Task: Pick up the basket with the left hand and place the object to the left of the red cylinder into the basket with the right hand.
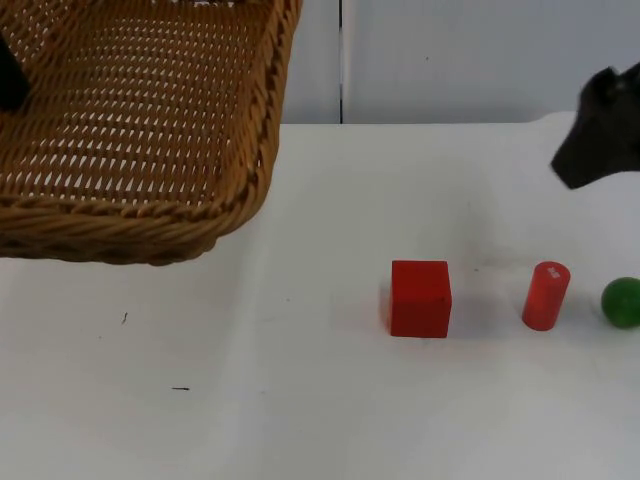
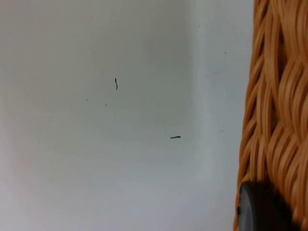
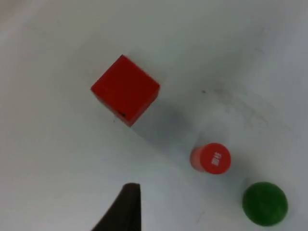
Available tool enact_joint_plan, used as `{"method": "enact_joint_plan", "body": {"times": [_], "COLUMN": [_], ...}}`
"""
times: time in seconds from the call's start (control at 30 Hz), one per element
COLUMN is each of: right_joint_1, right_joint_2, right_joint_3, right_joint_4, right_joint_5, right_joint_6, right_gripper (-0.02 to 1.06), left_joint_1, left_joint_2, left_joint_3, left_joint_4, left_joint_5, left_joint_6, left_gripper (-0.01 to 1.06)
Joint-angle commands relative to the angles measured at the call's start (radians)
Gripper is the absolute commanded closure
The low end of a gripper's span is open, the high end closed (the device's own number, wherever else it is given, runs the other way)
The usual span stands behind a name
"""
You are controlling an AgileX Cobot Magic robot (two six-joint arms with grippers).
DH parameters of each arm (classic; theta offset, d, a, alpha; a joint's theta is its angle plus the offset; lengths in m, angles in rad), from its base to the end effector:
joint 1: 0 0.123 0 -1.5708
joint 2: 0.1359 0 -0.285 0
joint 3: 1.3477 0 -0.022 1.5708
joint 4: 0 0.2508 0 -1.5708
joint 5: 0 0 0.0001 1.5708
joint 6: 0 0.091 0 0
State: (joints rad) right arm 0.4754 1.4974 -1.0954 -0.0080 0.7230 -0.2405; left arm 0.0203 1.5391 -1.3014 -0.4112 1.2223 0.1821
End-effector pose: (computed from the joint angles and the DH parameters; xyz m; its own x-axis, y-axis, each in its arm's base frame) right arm 0.2752 0.1411 0.2723 -0.6315 -0.5995 -0.4917 -0.6284 0.7672 -0.1284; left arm 0.3004 -0.0281 0.3084 -0.9714 0.0120 -0.2373 0.0990 0.9284 -0.3581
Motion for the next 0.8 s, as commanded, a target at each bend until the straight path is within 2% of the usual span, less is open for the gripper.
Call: {"method": "enact_joint_plan", "body": {"times": [0.0,0.37,0.57,0.67,0.77], "right_joint_1": [0.024,0.037,0.039,0.074,0.099], "right_joint_2": [0.054,0.238,0.311,0.381,0.419], "right_joint_3": [-0.053,-0.201,-0.236,-0.265,-0.296], "right_joint_4": [-0.016,-0.005,-0.005,-0.009,-0.011], "right_joint_5": [0.035,0.065,0.058,0.058,0.058], "right_joint_6": [-0.033,-0.199,-0.243,-0.303,-0.305], "right_gripper": [-0.01,-0.01,-0.01,-0.01,-0.01], "left_joint_1": [-0.003,-0.003,-0.003,-0.003,-0.003], "left_joint_2": [-0.013,-0.013,-0.013,-0.013,-0.013], "left_joint_3": [0.002,0.002,0.002,0.002,0.002], "left_joint_4": [-0.034,-0.045,-0.047,-0.049,-0.049], "left_joint_5": [-0.001,-0.001,-0.001,-0.001,-0.001], "left_joint_6": [0.005,0.005,0.005,0.005,0.005], "left_gripper": [1.05,1.05,1.05,1.05,1.05]}}
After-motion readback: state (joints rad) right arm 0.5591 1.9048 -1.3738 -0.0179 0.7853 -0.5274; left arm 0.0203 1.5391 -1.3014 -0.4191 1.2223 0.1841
